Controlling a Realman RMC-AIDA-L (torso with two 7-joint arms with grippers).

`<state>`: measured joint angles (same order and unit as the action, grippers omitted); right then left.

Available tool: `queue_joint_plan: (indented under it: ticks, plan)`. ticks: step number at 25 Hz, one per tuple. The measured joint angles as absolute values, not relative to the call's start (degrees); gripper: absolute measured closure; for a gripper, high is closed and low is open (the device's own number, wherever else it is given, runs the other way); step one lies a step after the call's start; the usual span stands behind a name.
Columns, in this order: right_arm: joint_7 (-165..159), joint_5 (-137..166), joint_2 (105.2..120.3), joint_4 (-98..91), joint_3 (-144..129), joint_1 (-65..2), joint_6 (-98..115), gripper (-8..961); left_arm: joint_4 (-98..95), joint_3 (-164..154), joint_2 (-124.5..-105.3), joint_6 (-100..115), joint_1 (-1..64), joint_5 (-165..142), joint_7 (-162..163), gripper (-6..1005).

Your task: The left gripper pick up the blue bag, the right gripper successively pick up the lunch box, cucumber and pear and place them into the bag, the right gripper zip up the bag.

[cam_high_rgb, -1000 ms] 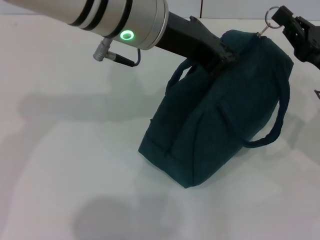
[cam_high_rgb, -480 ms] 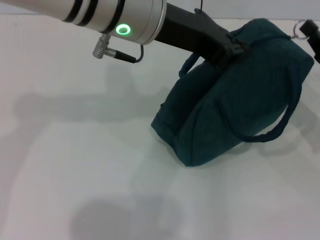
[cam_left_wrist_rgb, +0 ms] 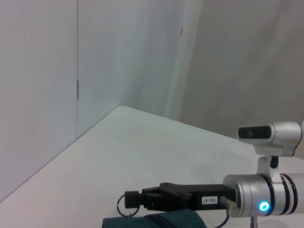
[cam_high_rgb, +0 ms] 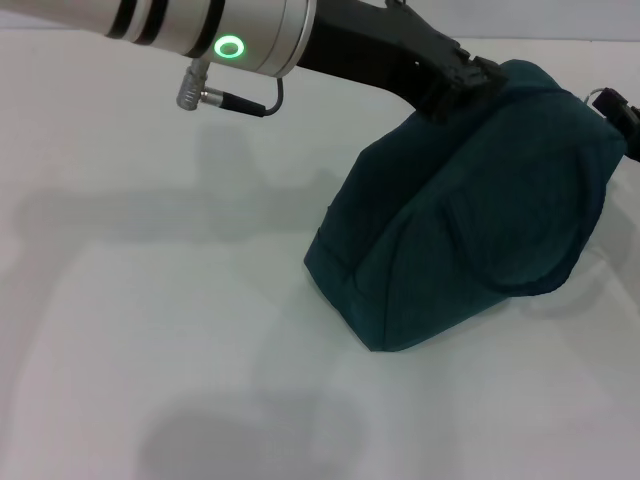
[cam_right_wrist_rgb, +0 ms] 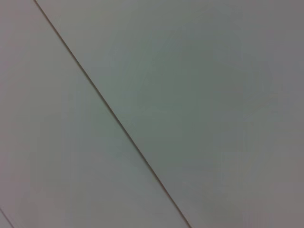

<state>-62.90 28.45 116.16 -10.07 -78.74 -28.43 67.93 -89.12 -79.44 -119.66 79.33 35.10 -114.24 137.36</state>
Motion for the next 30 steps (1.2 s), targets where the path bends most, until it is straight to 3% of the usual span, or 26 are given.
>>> queue_joint_plan:
  ticks: [13, 16, 20, 27, 30]
  plan:
    - [-62.37, 28.7, 115.86, -10.51, -79.66, -27.74, 77.33, 911, -88.77, -78.35, -119.69, 78.22, 33.74, -113.39, 136.55, 934]
    - [-61.19, 28.74, 115.57, -10.55, -79.8, -27.51, 79.92, 731, -87.71, -76.96, -119.7, 77.02, 32.32, -109.61, 134.6, 925]
    - [-57.07, 29.02, 114.78, -11.39, -79.79, -25.87, 87.08, 579, -84.75, -73.84, -119.69, 76.35, 29.28, -101.79, 128.66, 913]
    - [-51.64, 34.0, 111.3, -16.29, -79.84, -21.33, 101.62, 275, -72.24, -66.23, -119.41, 83.27, 21.12, -84.31, 104.86, 607]
    - [-50.38, 39.16, 109.92, -17.38, -79.69, -20.35, 105.19, 220, -65.6, -62.13, -119.34, 89.99, 19.17, -83.18, 97.28, 462]
